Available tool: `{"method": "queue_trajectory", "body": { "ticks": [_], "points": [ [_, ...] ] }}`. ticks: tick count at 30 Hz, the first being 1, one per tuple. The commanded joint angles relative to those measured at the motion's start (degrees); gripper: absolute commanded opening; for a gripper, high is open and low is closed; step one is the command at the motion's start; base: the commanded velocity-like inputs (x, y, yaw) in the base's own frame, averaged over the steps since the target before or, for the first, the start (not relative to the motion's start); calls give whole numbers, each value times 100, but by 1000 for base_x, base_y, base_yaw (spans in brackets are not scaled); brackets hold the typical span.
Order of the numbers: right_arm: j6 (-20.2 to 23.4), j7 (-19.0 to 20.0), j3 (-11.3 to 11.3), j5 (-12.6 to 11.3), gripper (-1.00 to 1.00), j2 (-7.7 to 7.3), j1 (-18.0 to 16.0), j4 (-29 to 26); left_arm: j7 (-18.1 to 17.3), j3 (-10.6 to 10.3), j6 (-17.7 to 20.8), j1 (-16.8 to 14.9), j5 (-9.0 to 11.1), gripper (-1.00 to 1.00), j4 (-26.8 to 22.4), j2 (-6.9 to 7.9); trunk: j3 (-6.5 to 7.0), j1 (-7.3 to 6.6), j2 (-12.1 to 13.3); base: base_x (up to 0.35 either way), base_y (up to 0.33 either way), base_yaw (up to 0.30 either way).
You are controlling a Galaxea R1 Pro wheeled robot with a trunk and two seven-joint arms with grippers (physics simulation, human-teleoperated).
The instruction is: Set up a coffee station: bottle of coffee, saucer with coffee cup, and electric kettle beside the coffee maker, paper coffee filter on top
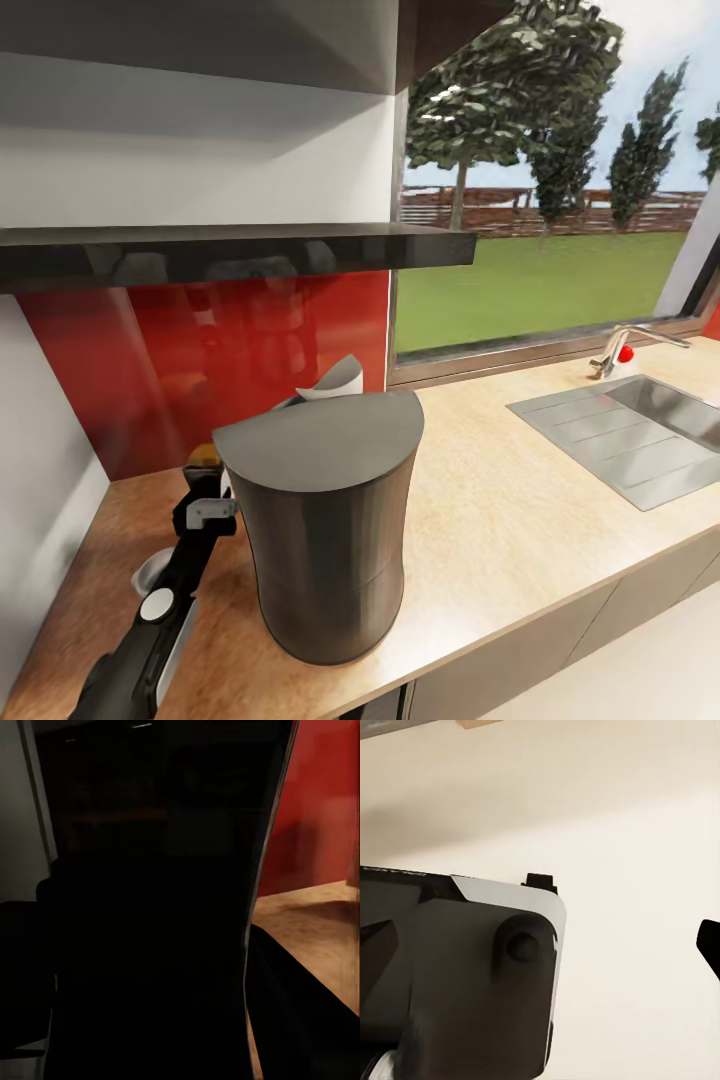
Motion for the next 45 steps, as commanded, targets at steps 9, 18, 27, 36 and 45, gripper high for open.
{"method": "queue_trajectory", "body": {
  "ticks": [9, 18, 27, 36, 45],
  "points": [
    [-20, 23, 42, -60, 100, -33, 16, 6, -15, 13, -29, 1, -92, -100, 78, -21, -13, 3, -12, 0, 0, 0],
    [-18, 23, 42, -60, 100, -35, 21, 6, -14, 33, -29, 2, -121, 100, 72, -5, -13, 3, -12, 0, 0, 0],
    [-19, 23, 42, -60, 100, -35, 21, 6, -14, 37, -29, 2, -122, 100, 71, -3, -13, 3, -12, 0, 0, 0],
    [-21, 23, 42, -60, 100, -35, 29, 6, -14, 46, -29, 2, -95, 100, 68, -3, -13, 3, -12, -101, 0, 0],
    [-19, 23, 42, -60, 100, -35, 30, 6, -14, 46, -29, 2, -95, 100, 66, -3, -13, 3, -12, -13, 0, 0]
  ]
}}
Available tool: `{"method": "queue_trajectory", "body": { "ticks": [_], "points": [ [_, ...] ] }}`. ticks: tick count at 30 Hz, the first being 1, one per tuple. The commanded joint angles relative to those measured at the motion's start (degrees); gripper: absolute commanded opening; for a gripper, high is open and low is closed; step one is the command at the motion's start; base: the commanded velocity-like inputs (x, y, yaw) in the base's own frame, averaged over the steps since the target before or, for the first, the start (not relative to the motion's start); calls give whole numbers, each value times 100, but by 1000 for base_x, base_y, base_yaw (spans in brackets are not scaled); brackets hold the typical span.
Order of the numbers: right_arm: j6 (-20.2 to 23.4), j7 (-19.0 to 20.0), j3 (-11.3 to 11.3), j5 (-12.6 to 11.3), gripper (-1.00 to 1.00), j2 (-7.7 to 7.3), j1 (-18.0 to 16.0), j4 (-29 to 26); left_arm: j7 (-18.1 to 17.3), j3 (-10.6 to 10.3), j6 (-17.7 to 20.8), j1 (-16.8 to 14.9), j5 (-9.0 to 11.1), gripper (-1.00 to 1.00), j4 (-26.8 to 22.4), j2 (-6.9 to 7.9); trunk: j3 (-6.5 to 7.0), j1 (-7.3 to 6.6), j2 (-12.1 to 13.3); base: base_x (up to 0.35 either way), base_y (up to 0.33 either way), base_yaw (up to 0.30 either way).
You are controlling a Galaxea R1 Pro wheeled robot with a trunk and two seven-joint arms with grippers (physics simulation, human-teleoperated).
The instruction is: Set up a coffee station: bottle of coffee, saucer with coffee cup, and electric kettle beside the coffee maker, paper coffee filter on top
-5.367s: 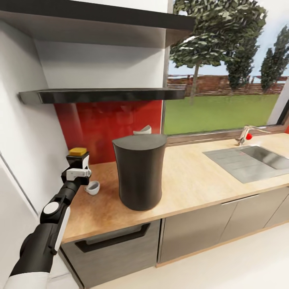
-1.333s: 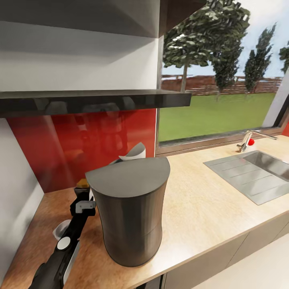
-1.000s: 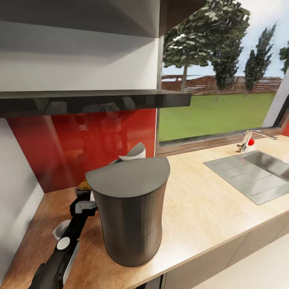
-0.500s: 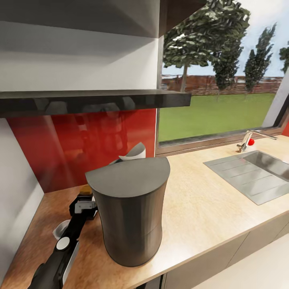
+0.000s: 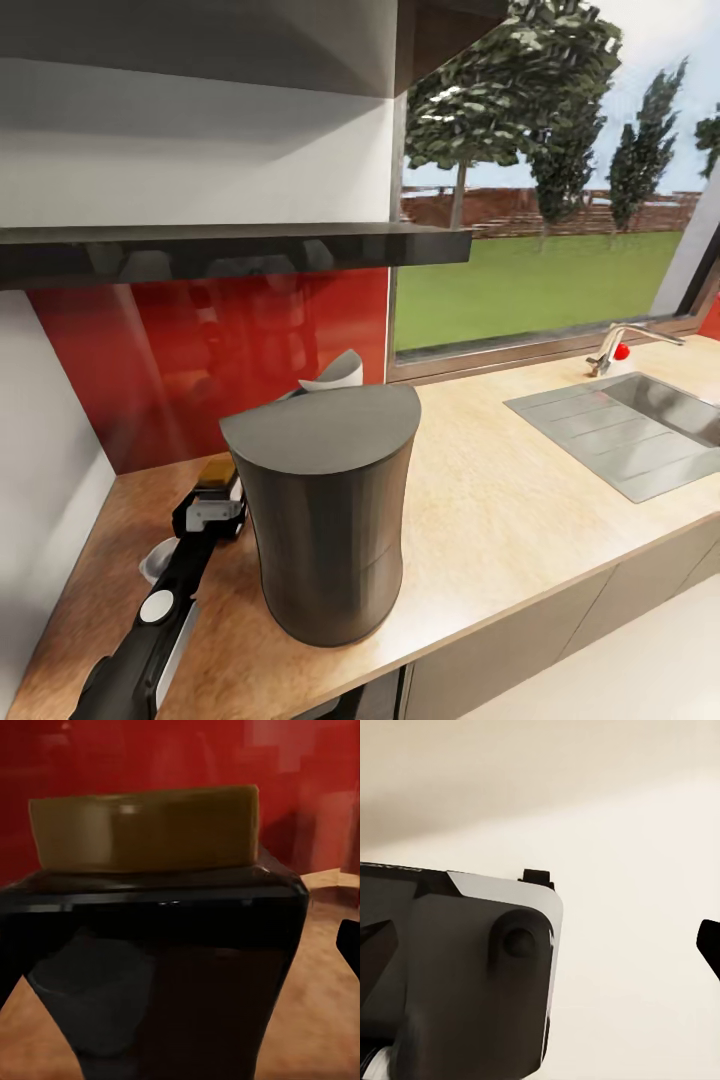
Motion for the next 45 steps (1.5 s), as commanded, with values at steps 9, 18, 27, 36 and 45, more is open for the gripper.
{"method": "queue_trajectory", "body": {
  "ticks": [9, 18, 27, 36, 45],
  "points": [
    [-21, 24, 42, -60, 100, -2, 3, 6, -23, 21, -20, -5, -59, 100, -2, -4, -13, 3, -12, 0, 0, 0],
    [-17, 24, 42, -60, 100, -2, 3, 4, -23, 21, -20, -5, -68, 100, -2, -4, -13, 3, -12, 0, 0, 0],
    [-19, 24, 42, -60, 100, -2, 3, 1, -23, 21, -20, -5, -56, 100, 1, -4, -13, 3, -12, 0, 0, 0],
    [-21, 24, 42, -60, 100, -2, 3, 4, -23, 21, -20, -5, -42, 100, -2, -4, -13, 3, -12, -186, 0, 0],
    [-22, 24, 42, -60, 100, -2, 2, 5, -23, 21, -20, -5, -52, 100, -4, -6, -13, 3, -12, -332, 0, 0]
  ]
}}
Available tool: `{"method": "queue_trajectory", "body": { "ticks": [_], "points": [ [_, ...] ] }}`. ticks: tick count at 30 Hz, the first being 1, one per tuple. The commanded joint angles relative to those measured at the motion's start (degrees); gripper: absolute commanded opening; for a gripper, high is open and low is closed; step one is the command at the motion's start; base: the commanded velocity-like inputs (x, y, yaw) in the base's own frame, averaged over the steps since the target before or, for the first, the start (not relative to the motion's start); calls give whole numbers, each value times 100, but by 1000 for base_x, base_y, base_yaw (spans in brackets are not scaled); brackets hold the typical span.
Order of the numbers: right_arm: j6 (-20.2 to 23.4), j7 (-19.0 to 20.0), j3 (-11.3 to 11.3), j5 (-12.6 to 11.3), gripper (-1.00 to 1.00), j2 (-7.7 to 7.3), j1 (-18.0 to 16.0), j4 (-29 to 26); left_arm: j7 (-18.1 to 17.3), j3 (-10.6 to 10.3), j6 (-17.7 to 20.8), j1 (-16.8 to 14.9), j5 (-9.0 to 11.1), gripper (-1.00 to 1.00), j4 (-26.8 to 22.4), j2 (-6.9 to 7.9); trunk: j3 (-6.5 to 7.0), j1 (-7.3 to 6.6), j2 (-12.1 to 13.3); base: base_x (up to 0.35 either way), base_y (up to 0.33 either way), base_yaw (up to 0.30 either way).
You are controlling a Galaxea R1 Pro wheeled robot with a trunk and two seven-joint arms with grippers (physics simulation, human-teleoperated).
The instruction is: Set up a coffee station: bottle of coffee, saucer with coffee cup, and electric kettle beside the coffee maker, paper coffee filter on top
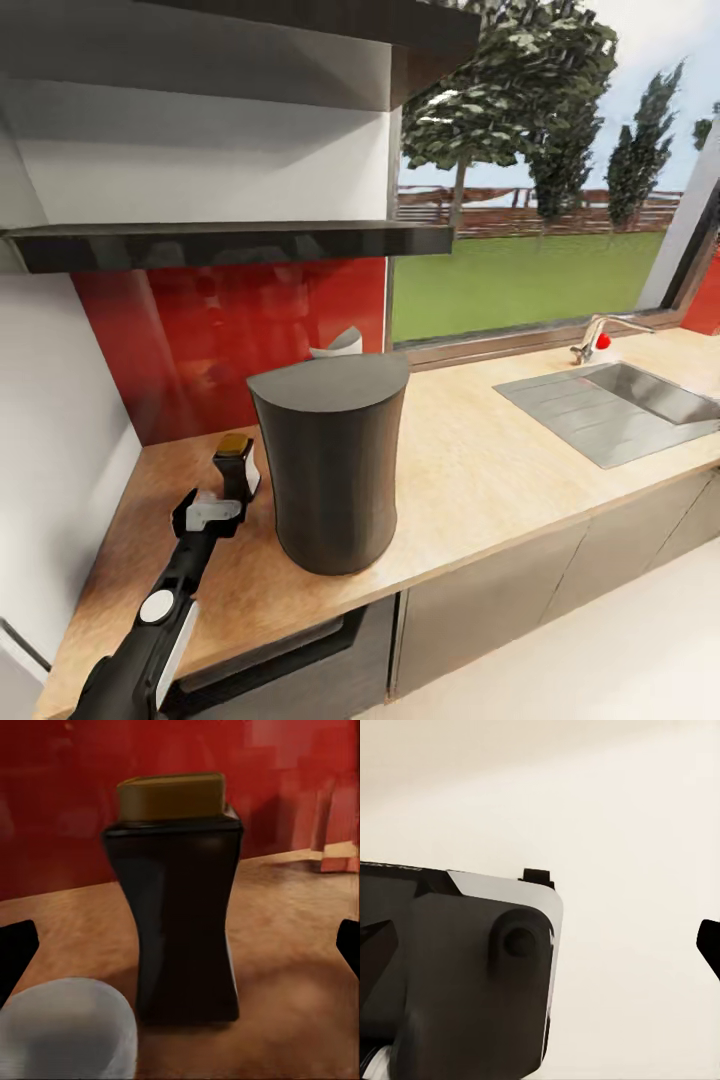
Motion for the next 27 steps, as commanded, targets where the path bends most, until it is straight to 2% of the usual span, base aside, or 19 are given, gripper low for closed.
{"method": "queue_trajectory", "body": {
  "ticks": [1, 9, 11, 14, 20, 25, 27],
  "points": [
    [-21, 24, 42, -60, 100, -2, -5, 7, -23, 21, -20, -6, -62, 100, 5, -4, -13, 0, -13, -336, 0, 0],
    [-14, 24, 42, -60, 100, 4, -4, 0, -23, 21, -20, 1, -67, 100, 22, -7, -13, 0, -13, -333, -70, 0],
    [-14, 24, 42, -63, 100, 8, -4, -1, -23, 11, -35, 114, -62, 100, 42, -8, -13, 0, -13, -329, -120, 0],
    [-19, 25, 42, -71, 100, 19, -5, -1, -28, -9, -425, 315, -44, 100, 58, -14, -13, 0, -13, -328, -122, 0],
    [-36, 29, 42, -87, 100, 58, -4, -21, -51, -14, -881, 747, -34, 100, 76, -12, -13, 0, -13, -326, -123, 0],
    [-53, 26, 42, -93, 100, 67, -5, -28, -82, -19, -1450, 979, -36, 100, 176, -19, -13, 0, -13, -326, -120, 0],
    [-68, 25, 42, -91, 100, 68, -6, -28, -92, -21, -1553, 1039, -34, 100, 208, -20, -13, 0, -13, -326, -116, 0]
  ]
}}
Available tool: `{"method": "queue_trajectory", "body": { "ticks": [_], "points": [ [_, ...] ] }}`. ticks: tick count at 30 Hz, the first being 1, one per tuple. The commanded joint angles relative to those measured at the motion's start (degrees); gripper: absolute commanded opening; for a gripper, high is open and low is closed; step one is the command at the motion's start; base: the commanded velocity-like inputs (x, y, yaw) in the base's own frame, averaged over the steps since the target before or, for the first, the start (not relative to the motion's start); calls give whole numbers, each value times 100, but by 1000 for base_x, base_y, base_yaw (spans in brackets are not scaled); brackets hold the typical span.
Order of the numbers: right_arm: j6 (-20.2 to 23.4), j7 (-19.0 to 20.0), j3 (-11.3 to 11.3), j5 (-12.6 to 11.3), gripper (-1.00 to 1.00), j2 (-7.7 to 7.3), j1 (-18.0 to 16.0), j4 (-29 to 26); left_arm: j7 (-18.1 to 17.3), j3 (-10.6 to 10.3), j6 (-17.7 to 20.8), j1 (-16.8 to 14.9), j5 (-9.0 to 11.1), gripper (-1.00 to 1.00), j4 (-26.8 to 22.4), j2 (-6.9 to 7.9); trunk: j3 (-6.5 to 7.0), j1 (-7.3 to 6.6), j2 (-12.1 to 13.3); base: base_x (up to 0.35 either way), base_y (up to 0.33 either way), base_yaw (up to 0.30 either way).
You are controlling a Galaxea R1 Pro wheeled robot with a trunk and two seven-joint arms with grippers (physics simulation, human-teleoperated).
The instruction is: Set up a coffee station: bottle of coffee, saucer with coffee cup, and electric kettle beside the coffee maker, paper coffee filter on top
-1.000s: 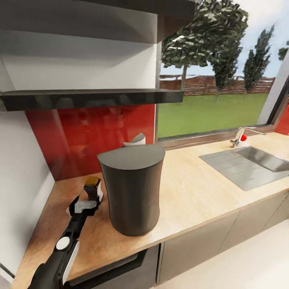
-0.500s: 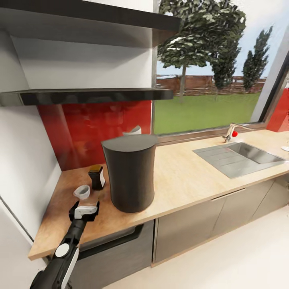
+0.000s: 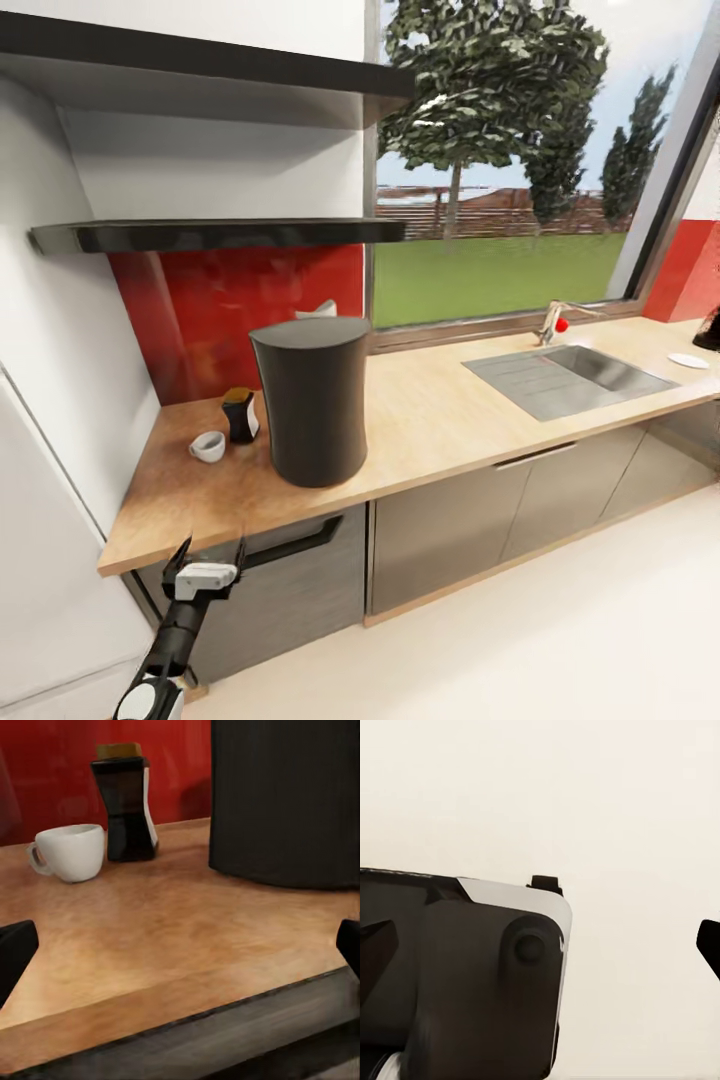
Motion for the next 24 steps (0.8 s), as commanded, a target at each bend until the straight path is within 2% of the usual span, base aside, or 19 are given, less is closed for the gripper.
{"method": "queue_trajectory", "body": {
  "ticks": [1, 5, 9, 12, 15, 16, 20, 24],
  "points": [
    [-50, 29, 42, -61, 100, -1, -4, 10, -26, 21, -94, 63, -55, 100, 100, -11, -13, 0, -13, -326, -115, 0],
    [-110, 29, 42, -63, 100, -1, -5, 20, -33, 20, -196, 120, -54, 100, 356, -17, -13, 0, -13, -301, -101, 0],
    [-121, 27, 42, -60, 100, -1, -5, 22, -41, 20, -743, 149, -62, 100, 795, -86, -13, 0, -13, -87, -21, 0],
    [-122, 27, 42, -61, 100, -1, -5, 23, -42, 20, -913, 170, -71, 100, 1009, -103, -13, 0, -13, -22, -5, 0],
    [-123, 28, 42, -63, 100, -1, -5, 23, -43, 20, -973, 216, -67, 100, 1106, -108, -13, 0, -13, -6, -1, -2],
    [-123, 31, 42, -64, 100, -1, -6, 23, -43, 20, -985, 306, -58, 100, 1156, -110, -13, 0, -13, -1, 0, -180],
    [-123, 31, 37, -69, 100, -1, -4, 29, -43, 20, -978, 338, -70, 100, 1431, -103, -13, 0, -13, -1, 0, -231],
    [-118, 36, 33, -73, 100, -1, -5, 32, -38, 6, -959, 347, -111, 100, 2198, -78, -13, 0, -13, 0, 0, -268]
  ]
}}
